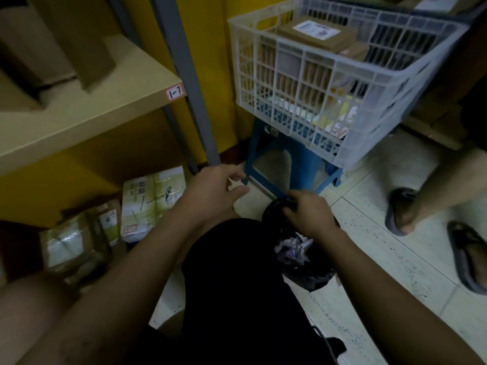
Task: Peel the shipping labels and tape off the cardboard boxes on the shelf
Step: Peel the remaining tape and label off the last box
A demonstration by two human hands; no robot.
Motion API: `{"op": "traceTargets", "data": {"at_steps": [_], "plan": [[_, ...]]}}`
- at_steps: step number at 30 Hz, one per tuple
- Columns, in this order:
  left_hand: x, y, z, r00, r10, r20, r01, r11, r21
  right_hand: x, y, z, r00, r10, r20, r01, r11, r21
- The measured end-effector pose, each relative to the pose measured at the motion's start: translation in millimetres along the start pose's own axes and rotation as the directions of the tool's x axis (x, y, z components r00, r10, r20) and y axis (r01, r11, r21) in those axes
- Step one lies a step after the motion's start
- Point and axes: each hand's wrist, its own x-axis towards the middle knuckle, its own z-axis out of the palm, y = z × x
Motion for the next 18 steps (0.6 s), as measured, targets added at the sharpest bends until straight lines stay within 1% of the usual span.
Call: {"op": "traceTargets", "data": {"at_steps": [2,4,6,9,11,14,16,18], "plan": [[-0.8,4.1,-7.2,1.0,-0.008,-0.015,0.008,1.0,0.026,3.0,-26.6,-24.5,0.989,-0.107,-0.097,0.117,0.988,0.099],[-4.3,8.1,-20.7,0.998,-0.024,-0.054,0.027,0.998,0.051,4.8,-54.7,-48.1,0.957,-0.221,-0.187,0.251,0.955,0.157],[-11.6,12.1,-40.2,0.991,-0.038,-0.127,0.047,0.996,0.07,4.1,-84.2,-69.4,0.91,-0.312,-0.275,0.37,0.908,0.194],[-28.7,19.3,-80.7,0.956,-0.049,-0.29,0.084,0.99,0.111,0.6,-132.1,-101.5,0.811,-0.399,-0.428,0.52,0.827,0.213],[-43.8,22.7,-109.8,0.909,-0.035,-0.416,0.091,0.989,0.116,-1.8,-164.3,-121.3,0.74,-0.442,-0.507,0.609,0.761,0.225],[-69.2,22.4,-151.8,0.809,0.022,-0.587,0.083,0.985,0.15,-4.8,-210.8,-145.9,0.655,-0.477,-0.586,0.707,0.662,0.25],[-83.6,21.1,-177.5,0.746,0.049,-0.664,0.096,0.979,0.18,-4.7,-237.9,-158.2,0.621,-0.493,-0.61,0.743,0.617,0.257],[-93.5,17.8,-200.8,0.678,0.086,-0.73,0.1,0.973,0.207,-1.8,-262.5,-167.3,0.613,-0.516,-0.599,0.763,0.585,0.276]]}}
